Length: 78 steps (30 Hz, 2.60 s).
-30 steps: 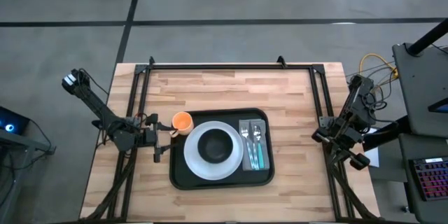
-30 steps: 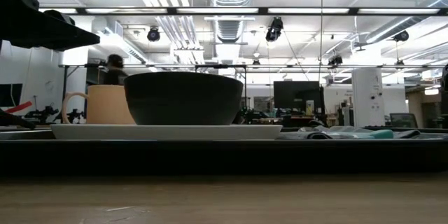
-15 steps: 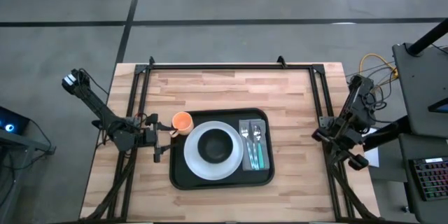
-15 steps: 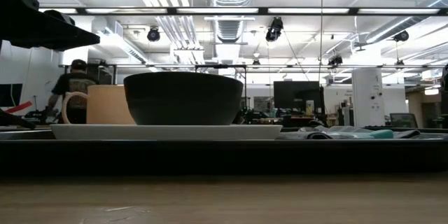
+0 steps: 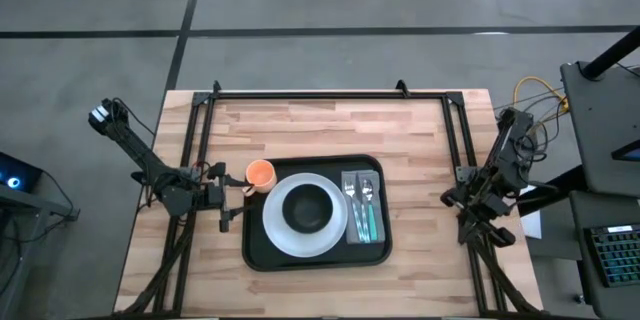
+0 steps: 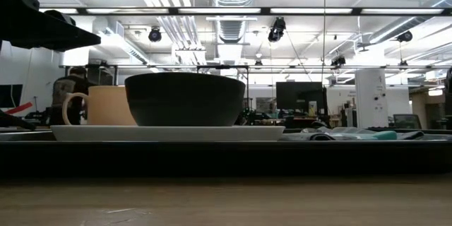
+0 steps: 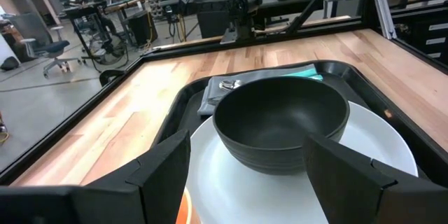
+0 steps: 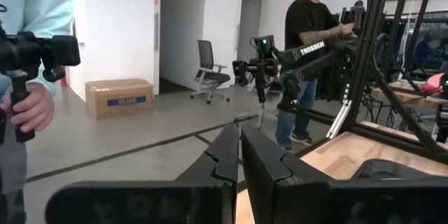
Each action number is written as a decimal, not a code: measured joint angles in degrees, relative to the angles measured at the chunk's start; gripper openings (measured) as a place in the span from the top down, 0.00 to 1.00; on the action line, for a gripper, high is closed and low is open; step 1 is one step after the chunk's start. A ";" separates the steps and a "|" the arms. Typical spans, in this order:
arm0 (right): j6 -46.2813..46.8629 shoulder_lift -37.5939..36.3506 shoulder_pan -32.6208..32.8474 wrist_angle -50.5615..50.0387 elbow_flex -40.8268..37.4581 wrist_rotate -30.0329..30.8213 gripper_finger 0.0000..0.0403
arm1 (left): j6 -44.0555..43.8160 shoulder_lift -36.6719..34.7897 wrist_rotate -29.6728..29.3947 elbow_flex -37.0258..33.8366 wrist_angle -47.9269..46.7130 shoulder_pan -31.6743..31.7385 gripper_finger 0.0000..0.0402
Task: Set up tray
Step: Return to Home Position
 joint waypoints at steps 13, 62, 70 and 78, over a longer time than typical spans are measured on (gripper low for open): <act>-0.61 -1.27 0.02 5.72 -6.01 -0.01 0.98 | 0.00 0.00 0.00 0.00 0.00 0.02 0.37; -0.65 -0.43 0.04 6.23 -5.99 -0.07 0.98 | -0.03 -11.27 0.09 -3.81 -7.28 3.03 0.37; -0.65 -0.43 0.04 6.34 -5.97 -0.07 0.98 | -0.01 -15.02 -0.10 -0.82 -9.87 8.42 0.37; -0.65 -0.43 0.04 6.27 -5.97 -0.07 0.98 | -0.01 -18.61 -0.09 -3.18 -9.77 8.50 0.37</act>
